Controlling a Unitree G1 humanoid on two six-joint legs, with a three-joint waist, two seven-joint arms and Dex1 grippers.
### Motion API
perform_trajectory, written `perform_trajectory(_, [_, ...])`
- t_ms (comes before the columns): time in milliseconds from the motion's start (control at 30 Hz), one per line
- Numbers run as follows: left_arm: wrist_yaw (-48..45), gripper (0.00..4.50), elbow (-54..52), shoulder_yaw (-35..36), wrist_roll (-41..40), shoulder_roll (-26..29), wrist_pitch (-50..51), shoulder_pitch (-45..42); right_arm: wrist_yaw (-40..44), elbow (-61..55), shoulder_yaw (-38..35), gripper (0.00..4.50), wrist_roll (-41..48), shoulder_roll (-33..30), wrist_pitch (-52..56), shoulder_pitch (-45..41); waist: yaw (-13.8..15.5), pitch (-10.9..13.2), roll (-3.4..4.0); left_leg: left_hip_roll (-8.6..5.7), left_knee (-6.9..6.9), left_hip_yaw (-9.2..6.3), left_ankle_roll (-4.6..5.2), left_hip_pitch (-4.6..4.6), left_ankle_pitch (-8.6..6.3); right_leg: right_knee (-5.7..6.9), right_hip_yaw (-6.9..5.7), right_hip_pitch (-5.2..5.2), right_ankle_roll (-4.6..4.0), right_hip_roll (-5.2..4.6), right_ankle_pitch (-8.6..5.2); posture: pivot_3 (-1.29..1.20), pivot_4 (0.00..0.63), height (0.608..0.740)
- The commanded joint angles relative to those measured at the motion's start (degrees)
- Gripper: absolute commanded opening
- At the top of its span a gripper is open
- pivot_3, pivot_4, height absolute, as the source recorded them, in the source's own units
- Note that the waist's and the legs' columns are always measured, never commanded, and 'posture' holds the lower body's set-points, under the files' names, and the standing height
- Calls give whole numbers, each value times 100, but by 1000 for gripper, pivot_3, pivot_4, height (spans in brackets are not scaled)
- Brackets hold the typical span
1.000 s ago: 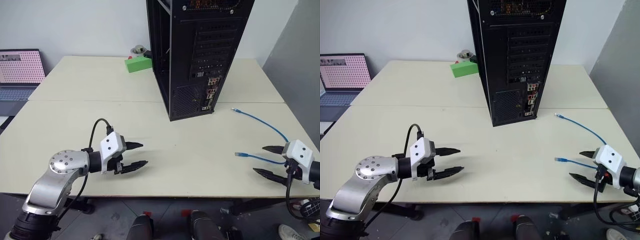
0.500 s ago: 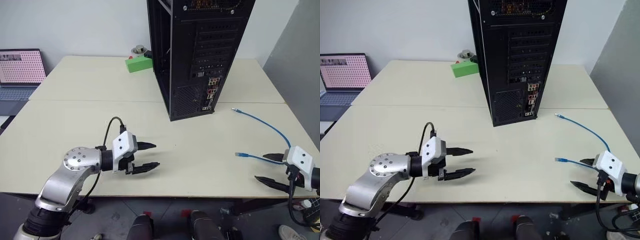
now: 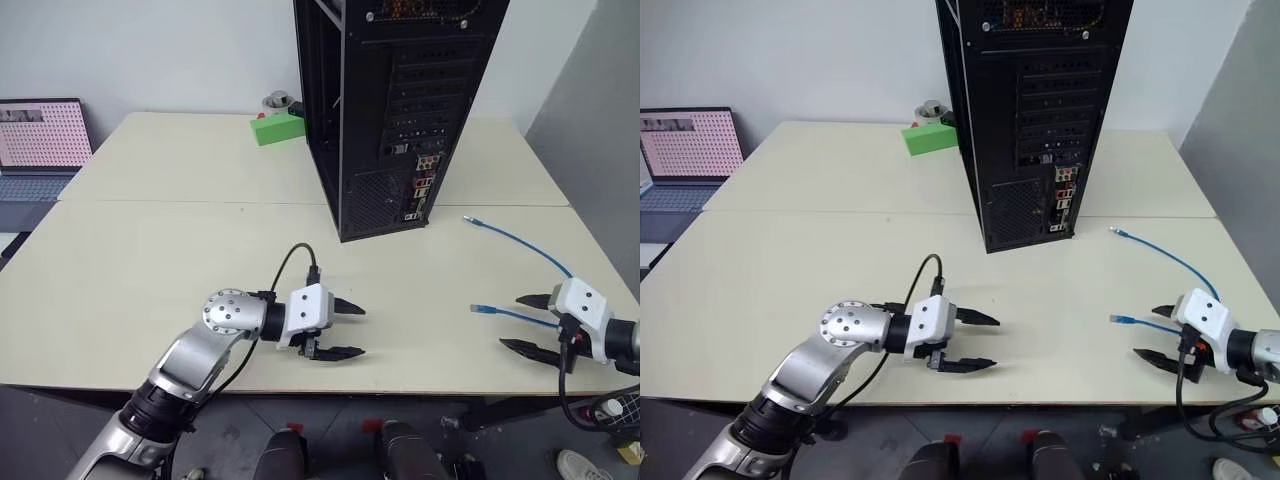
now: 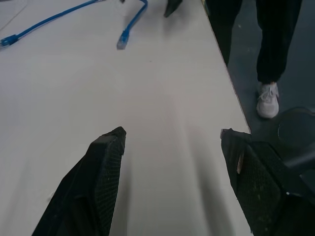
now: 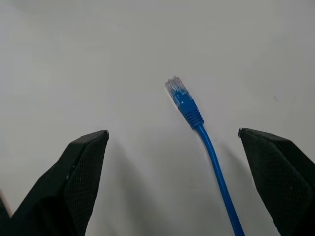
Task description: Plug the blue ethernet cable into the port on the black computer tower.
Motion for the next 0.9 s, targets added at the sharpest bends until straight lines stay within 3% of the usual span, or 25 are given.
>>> perform_trajectory(33, [33,3288,-80,-47,97,-64,-180,0,54,603,142,4490,-98,-22,-31,-472,-7,0,0,0,0,0,0,0,0,0,0,0,1,0,1,0,150,740])
perform_trajectory(133, [91,3288,-106,-34,118,-110,-181,30,174,1037,343,4490,-220,-81,-162,-707,-2,0,0,0,0,0,0,0,0,1,0,0,26,0,15,0,150,740])
perform_trajectory(733, [178,3288,-248,90,-129,-330,128,-60,537,1577,788,55,-637,-123,-743,-1065,-6,-2,2,0,5,0,0,3,0,6,1,3,31,0,18,0,150,740])
perform_trajectory(900, [261,3288,-203,88,-97,-401,166,-105,517,1007,903,13,-619,-41,-623,-1175,-30,-2,3,0,5,0,0,6,0,9,1,3,32,1,19,0,150,740])
